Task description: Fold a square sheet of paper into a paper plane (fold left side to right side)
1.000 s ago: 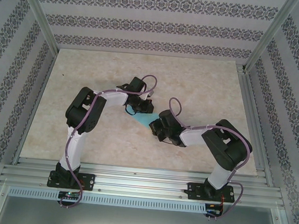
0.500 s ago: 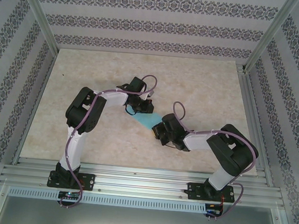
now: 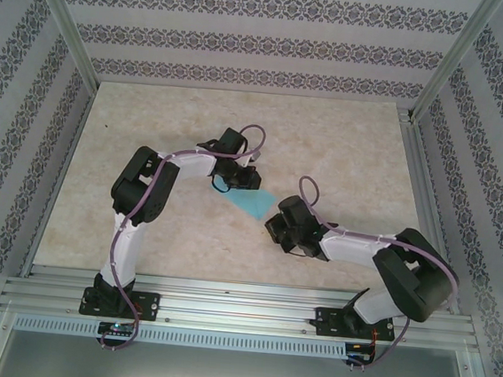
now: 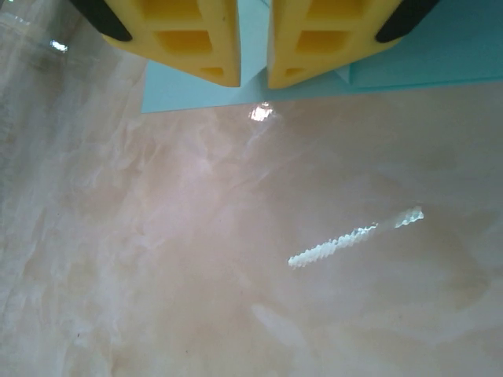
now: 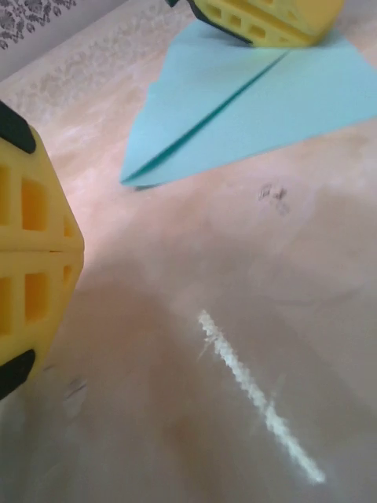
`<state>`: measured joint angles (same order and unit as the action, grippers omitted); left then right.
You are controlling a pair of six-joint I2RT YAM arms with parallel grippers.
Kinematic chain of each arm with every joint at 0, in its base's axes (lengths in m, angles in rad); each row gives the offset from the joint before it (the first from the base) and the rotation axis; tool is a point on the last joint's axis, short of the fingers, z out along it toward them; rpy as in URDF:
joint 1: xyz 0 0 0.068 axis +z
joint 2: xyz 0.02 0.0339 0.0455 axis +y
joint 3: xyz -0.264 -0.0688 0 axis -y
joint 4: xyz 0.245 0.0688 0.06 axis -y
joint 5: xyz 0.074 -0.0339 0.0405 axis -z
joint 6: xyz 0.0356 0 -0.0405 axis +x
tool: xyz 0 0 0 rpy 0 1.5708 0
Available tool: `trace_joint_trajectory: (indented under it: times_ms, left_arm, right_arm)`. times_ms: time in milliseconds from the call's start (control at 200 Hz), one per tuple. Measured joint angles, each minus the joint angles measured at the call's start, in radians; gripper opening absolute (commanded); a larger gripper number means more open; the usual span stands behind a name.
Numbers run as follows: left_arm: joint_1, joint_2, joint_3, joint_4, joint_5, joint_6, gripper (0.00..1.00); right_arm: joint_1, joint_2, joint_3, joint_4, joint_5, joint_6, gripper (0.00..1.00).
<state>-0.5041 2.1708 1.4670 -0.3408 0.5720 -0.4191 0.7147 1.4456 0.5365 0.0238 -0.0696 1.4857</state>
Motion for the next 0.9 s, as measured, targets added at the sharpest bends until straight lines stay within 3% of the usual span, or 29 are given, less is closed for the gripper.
trace_joint_trajectory:
  times_ms: [160,320,410,570,744,899]
  left_arm:
    - [0.020,-0.033,0.089,-0.052,0.034,0.000,0.34]
    - [0.076,-0.233,0.058,-0.068,0.043,-0.006,0.42]
    - [0.128,-0.416,-0.080,-0.019,0.039,-0.033,0.47]
    - [0.200,-0.653,-0.374,0.048,0.000,-0.096,0.52]
    - [0.194,-0.626,-0.571,0.136,0.053,-0.190,0.50]
    - [0.155,-0.514,-0.592,0.200,0.076,-0.251,0.49]
  right_arm:
    - [-0.072,-0.165,0.093,-0.133,0.027,-0.263,0.36]
    - [-0.161,-0.270,0.135,-0.175,0.000,-0.547,0.48]
    - [-0.198,-0.231,0.196,-0.234,-0.048,-0.696,0.53]
    - [-0.203,-0.035,0.336,-0.277,-0.172,-0.862,0.52]
    - [-0.208,0.110,0.352,-0.252,-0.256,-0.900,0.51]
    - [-0.214,0.159,0.352,-0.229,-0.283,-0.902,0.51]
